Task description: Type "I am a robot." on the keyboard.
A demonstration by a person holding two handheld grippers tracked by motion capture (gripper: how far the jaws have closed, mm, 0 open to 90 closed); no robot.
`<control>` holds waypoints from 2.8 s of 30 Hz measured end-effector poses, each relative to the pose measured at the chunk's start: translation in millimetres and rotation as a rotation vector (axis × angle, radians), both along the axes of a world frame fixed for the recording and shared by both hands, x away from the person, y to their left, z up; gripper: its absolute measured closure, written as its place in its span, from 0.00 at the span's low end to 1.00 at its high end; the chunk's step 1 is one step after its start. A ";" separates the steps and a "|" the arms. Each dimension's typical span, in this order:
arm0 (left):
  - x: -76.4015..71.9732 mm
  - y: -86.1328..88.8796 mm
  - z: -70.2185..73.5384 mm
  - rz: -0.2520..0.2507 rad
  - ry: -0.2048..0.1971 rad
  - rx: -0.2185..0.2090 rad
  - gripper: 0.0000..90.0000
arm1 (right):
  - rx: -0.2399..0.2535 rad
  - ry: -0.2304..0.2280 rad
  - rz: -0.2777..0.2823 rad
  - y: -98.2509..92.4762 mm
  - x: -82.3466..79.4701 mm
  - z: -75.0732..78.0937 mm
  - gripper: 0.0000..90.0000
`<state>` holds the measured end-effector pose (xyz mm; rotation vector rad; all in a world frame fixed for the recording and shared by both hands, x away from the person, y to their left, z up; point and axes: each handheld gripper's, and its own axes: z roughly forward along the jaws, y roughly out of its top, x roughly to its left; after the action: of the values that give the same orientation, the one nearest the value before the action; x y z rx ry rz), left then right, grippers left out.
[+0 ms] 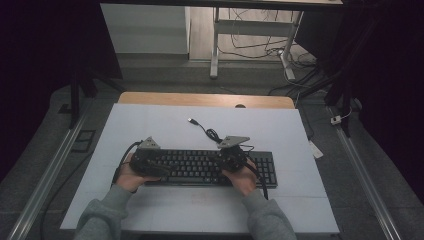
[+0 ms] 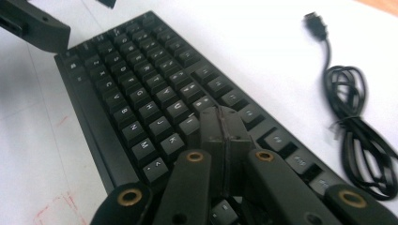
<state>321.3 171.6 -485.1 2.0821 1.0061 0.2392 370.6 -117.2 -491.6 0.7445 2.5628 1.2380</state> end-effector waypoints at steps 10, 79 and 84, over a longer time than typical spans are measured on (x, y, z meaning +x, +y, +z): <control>-0.5 0.3 -0.5 0.000 0.000 0.004 0.25 | -0.055 0.012 0.011 15.4 4.3 -12.5 0.99; -0.4 3.0 0.0 0.008 -0.012 0.014 0.25 | 0.003 -0.065 -0.101 -64.9 -20.8 1.9 0.62; -0.1 3.1 0.1 0.011 -0.013 0.016 0.26 | 0.003 -0.069 -0.112 -68.3 -20.8 2.0 0.62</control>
<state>321.1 174.6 -485.1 2.0870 1.0112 0.2673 349.8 -185.5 -489.6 0.8200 2.4293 1.2117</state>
